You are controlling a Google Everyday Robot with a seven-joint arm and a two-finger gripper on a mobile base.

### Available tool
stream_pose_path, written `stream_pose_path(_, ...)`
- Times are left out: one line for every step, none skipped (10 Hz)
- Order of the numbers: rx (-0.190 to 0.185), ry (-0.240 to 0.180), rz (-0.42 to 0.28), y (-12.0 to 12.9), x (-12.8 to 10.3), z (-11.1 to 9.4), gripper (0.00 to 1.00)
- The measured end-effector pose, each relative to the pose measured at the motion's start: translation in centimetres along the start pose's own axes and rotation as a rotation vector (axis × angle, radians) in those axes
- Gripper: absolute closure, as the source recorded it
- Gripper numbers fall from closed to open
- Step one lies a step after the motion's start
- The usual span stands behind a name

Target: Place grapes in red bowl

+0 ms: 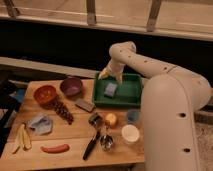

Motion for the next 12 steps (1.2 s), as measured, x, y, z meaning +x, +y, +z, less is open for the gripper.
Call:
stream_pose_path(0.0,0.0,0.0,0.0,0.0,0.0,0.2)
stream_pose_path(0.0,0.0,0.0,0.0,0.0,0.0,0.2)
stream_pose_path(0.0,0.0,0.0,0.0,0.0,0.0,0.2)
stream_pose_path(0.001,0.0,-0.002,0.0,0.0,0.1,0.2)
stream_pose_path(0.009,0.003,-0.009,-0.1,0.1,0.1,0.2)
stream_pose_path(0.039,0.004,-0.048,-0.1,0.0,0.5,0.2)
stream_pose_path(0.055,0.01,-0.12,1.3,0.3,1.1,0.2)
stream_pose_path(0.06,0.018,-0.196,3.1,0.8,1.4,0.2)
stream_pose_path(0.063,0.023,-0.266,4.7,1.3,1.5,0.2)
stream_pose_path(0.06,0.034,-0.349,7.0,2.7,1.6,0.2)
stream_pose_path(0.046,0.046,-0.425,9.3,4.4,1.6,0.2)
stream_pose_path(0.038,0.052,-0.477,10.5,5.4,1.5,0.2)
